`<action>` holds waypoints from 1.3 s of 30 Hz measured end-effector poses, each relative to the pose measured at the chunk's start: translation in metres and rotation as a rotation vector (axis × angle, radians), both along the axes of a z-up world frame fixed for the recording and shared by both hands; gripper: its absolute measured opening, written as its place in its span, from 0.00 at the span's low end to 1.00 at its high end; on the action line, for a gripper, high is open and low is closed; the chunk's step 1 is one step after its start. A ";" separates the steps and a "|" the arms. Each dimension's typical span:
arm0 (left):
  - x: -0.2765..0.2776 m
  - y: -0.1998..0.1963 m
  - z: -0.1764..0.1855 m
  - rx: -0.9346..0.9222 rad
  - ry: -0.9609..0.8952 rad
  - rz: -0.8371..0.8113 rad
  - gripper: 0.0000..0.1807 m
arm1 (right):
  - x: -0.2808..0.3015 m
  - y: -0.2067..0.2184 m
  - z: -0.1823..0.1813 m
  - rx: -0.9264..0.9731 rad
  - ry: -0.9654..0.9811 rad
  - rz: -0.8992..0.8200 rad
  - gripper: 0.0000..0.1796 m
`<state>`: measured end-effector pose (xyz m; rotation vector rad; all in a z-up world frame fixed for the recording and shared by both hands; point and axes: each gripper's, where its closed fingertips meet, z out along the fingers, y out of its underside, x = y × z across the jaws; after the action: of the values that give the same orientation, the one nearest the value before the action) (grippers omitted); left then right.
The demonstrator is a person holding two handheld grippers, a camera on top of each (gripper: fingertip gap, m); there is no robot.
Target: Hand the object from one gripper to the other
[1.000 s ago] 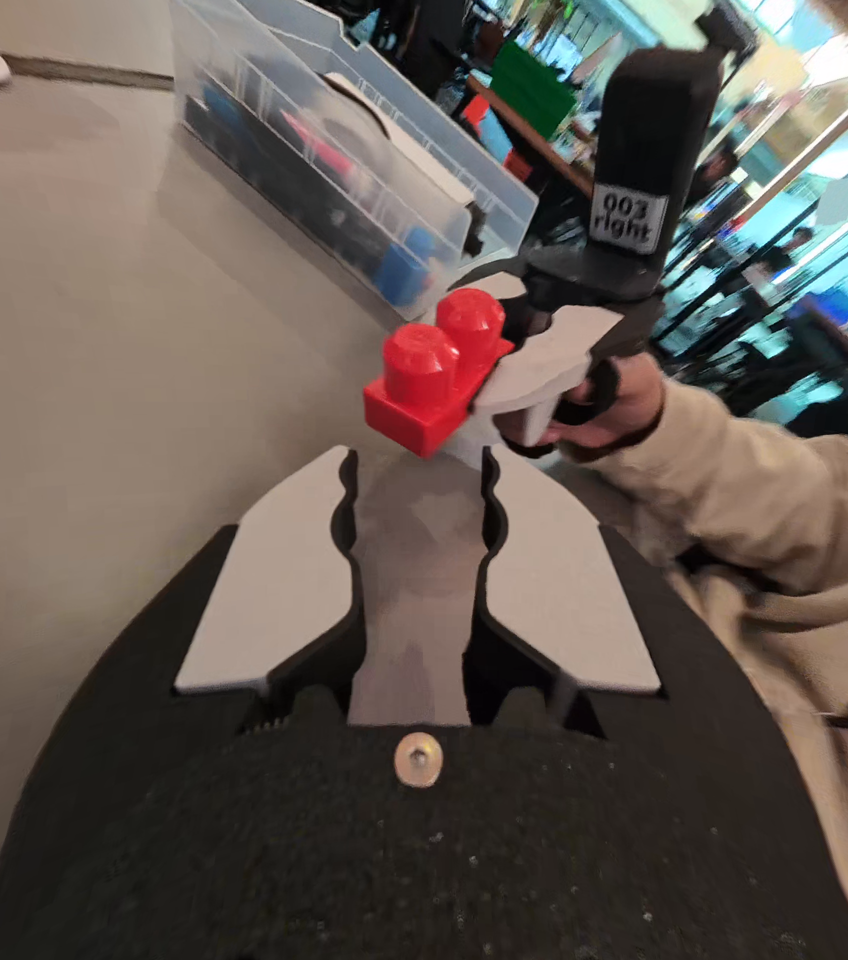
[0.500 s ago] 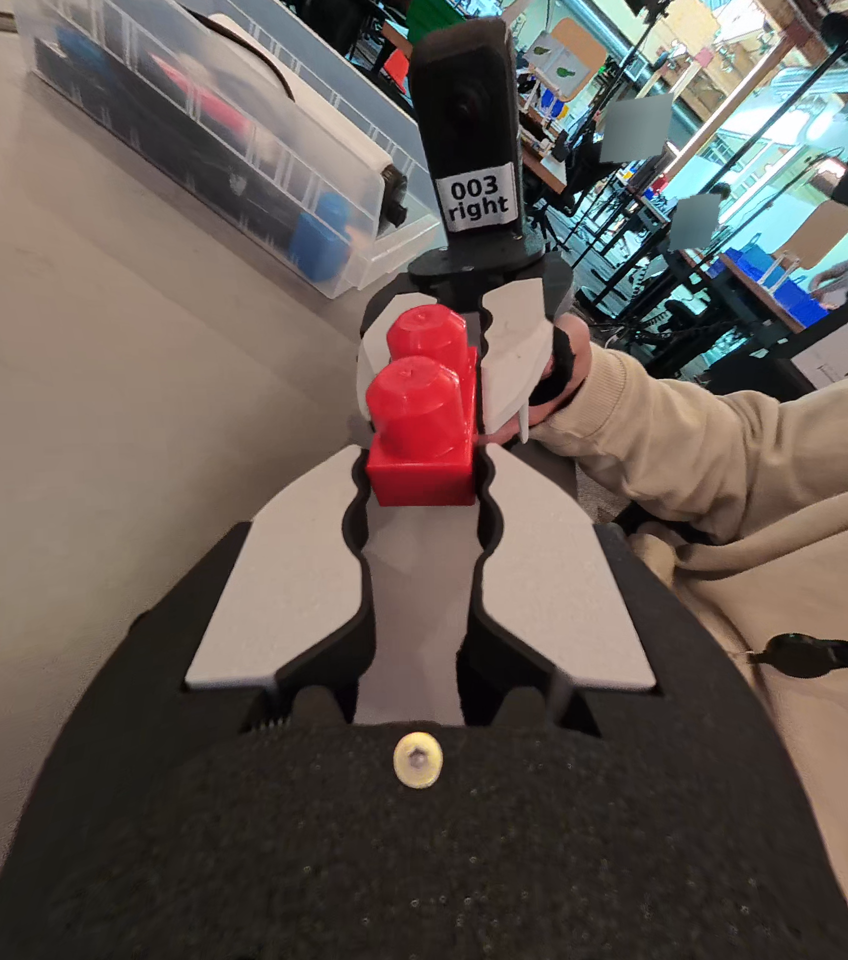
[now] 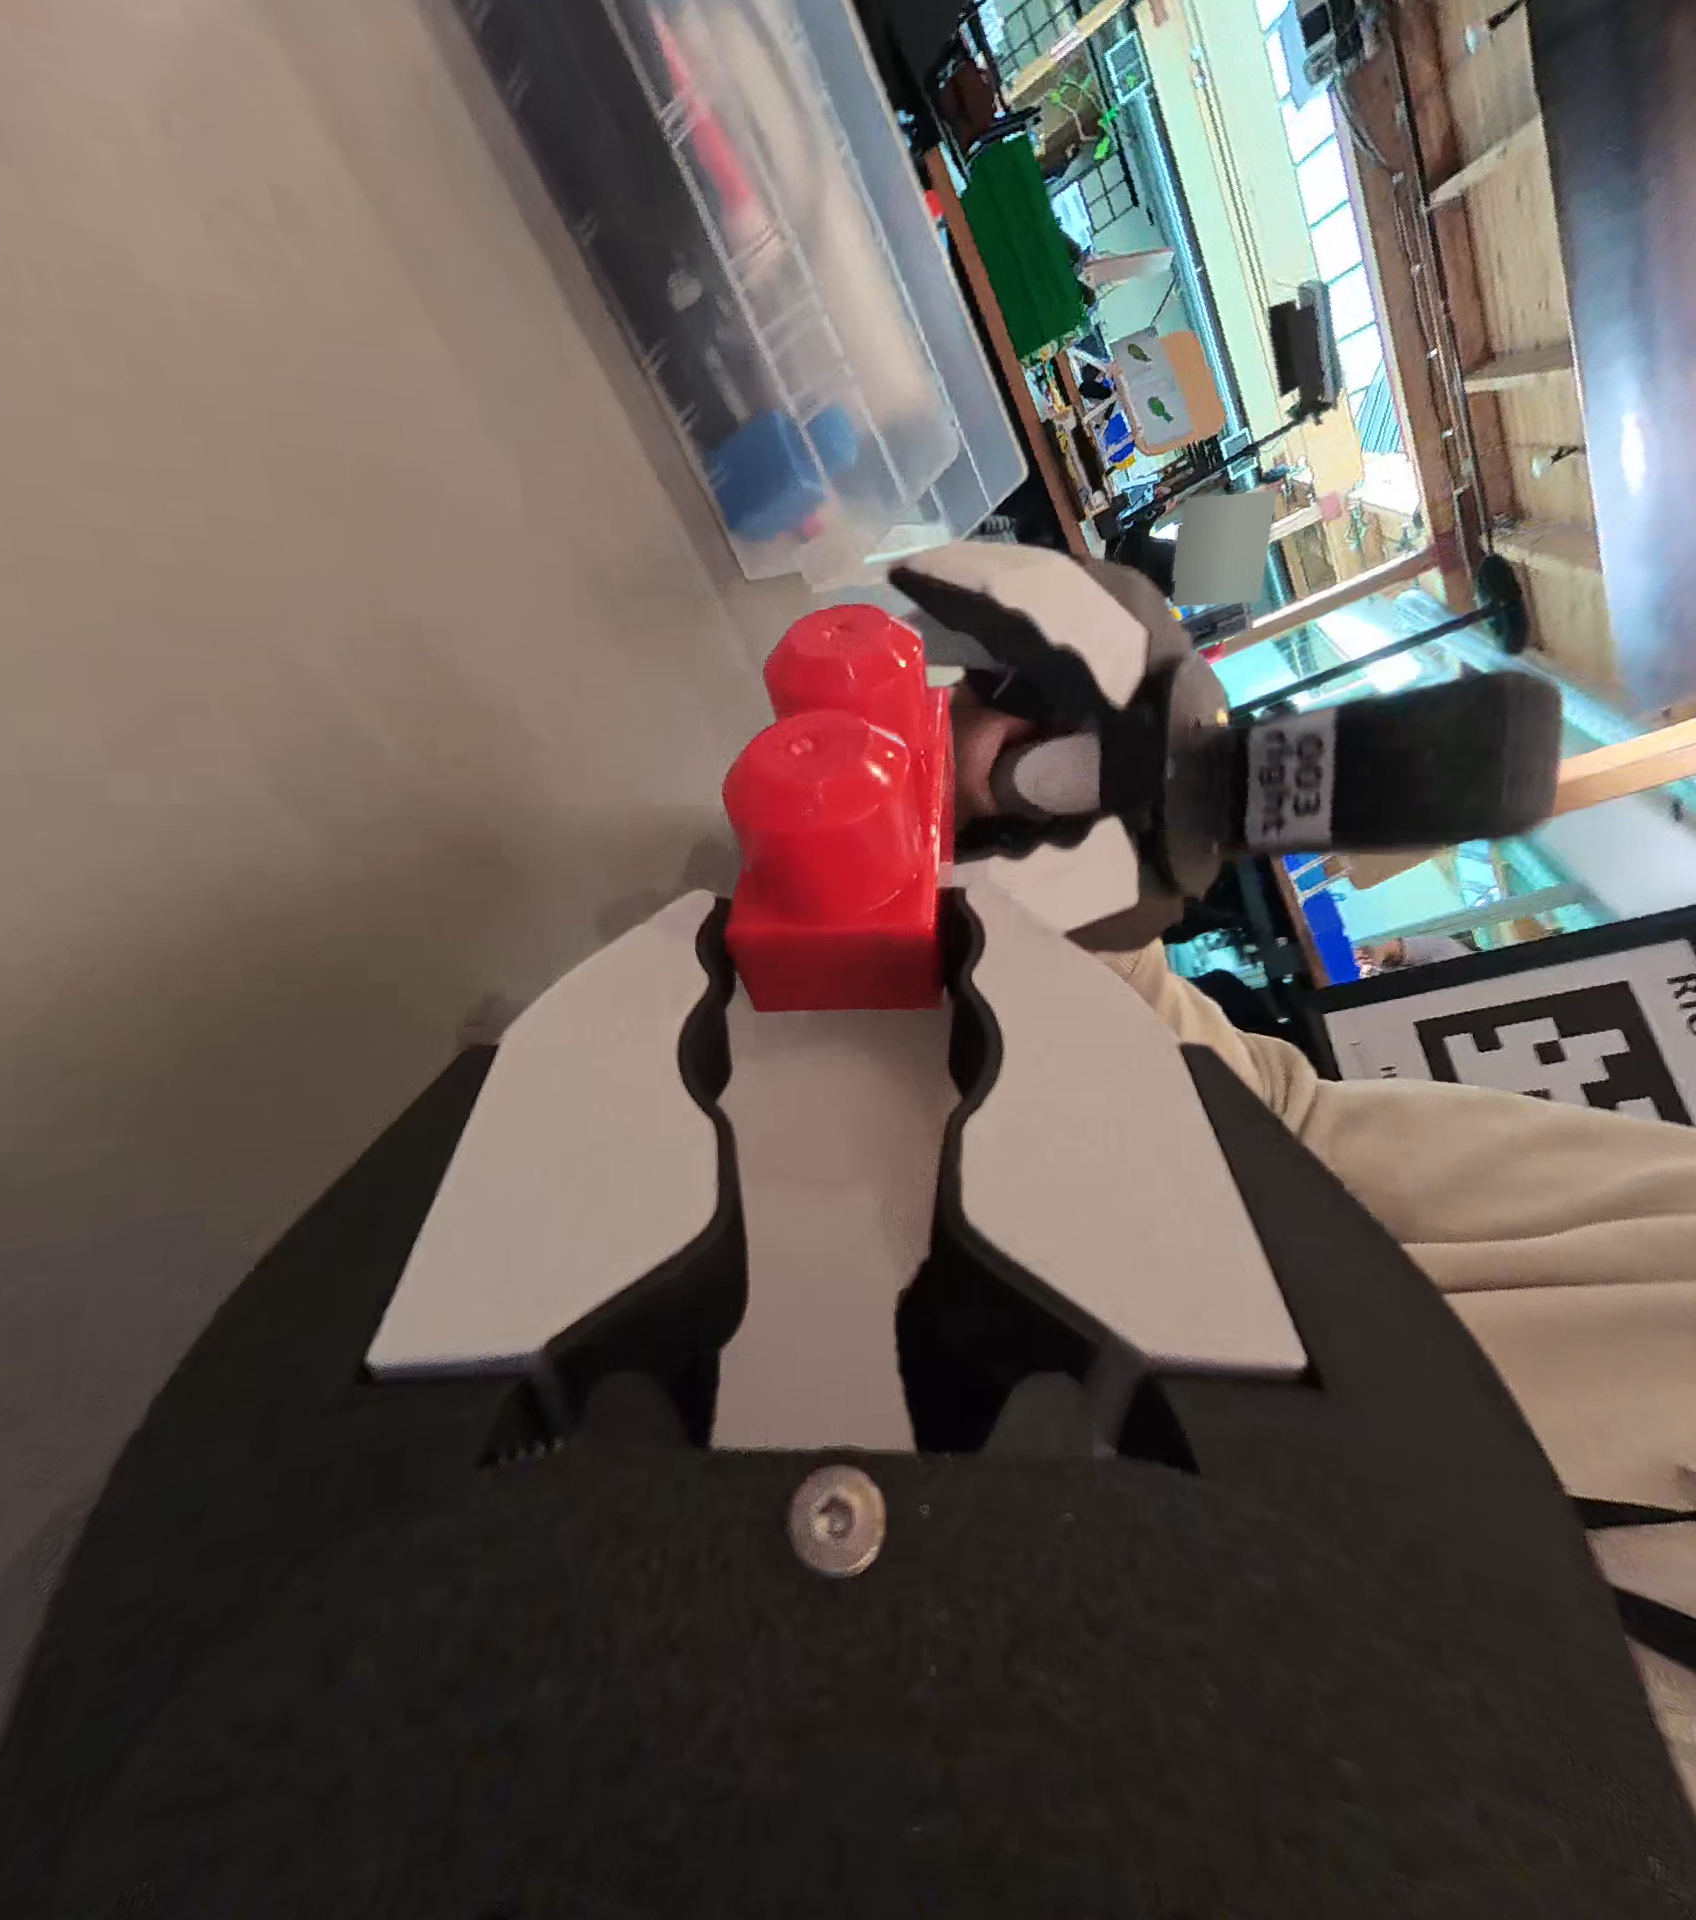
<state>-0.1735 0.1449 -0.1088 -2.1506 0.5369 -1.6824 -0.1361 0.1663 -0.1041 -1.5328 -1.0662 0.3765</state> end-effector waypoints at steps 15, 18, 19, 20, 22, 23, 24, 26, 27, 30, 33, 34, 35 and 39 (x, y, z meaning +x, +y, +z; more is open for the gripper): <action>0.019 -0.022 0.009 -0.148 -0.170 -0.137 0.21 | -0.003 0.003 0.014 0.229 -0.119 -0.226 0.06; 0.020 -0.022 0.008 -0.051 -0.140 -0.135 0.23 | 0.004 0.006 0.016 0.179 -0.101 -0.255 0.04; 0.019 -0.018 0.005 0.007 -0.099 -0.111 0.27 | 0.008 0.008 0.015 0.152 -0.092 -0.265 0.04; 0.017 -0.014 0.003 0.075 -0.062 -0.084 0.29 | 0.011 0.011 0.013 0.121 -0.082 -0.266 0.04; 0.012 -0.005 0.004 0.223 -0.001 -0.037 0.29 | 0.015 0.013 0.010 0.066 -0.054 -0.236 0.04; 0.010 -0.003 0.007 0.303 0.012 -0.021 0.30 | 0.013 0.011 0.009 0.034 -0.028 -0.189 0.04; 0.009 -0.003 0.012 0.375 0.005 -0.020 0.30 | 0.010 0.007 0.008 -0.007 0.009 -0.125 0.04; 0.010 -0.014 0.024 0.444 -0.051 -0.082 0.34 | 0.007 0.002 0.002 -0.126 0.076 -0.025 0.04; 0.012 -0.024 0.030 0.451 -0.097 -0.142 0.35 | 0.002 -0.007 -0.003 -0.230 0.124 0.070 0.04; 0.014 -0.046 0.047 0.487 -0.216 -0.243 0.39 | -0.005 -0.025 -0.006 -0.553 0.317 0.261 0.04; 0.020 -0.056 0.047 0.543 -0.199 -0.274 0.44 | -0.012 -0.044 -0.002 -0.828 0.452 0.412 0.04; 0.022 -0.058 0.042 0.547 -0.180 -0.285 0.45 | -0.014 -0.048 0.000 -0.849 0.468 0.445 0.04; 0.025 -0.060 0.038 0.536 -0.158 -0.295 0.47 | -0.016 -0.052 0.002 -0.849 0.473 0.475 0.04; 0.034 -0.066 0.023 0.414 -0.120 -0.342 0.52 | -0.025 -0.054 0.006 -0.680 0.421 0.460 0.04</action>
<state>-0.1392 0.0793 -0.0856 -1.7205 1.1570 -1.6683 -0.1608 0.1120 -0.0981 -1.6579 -0.9878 1.4313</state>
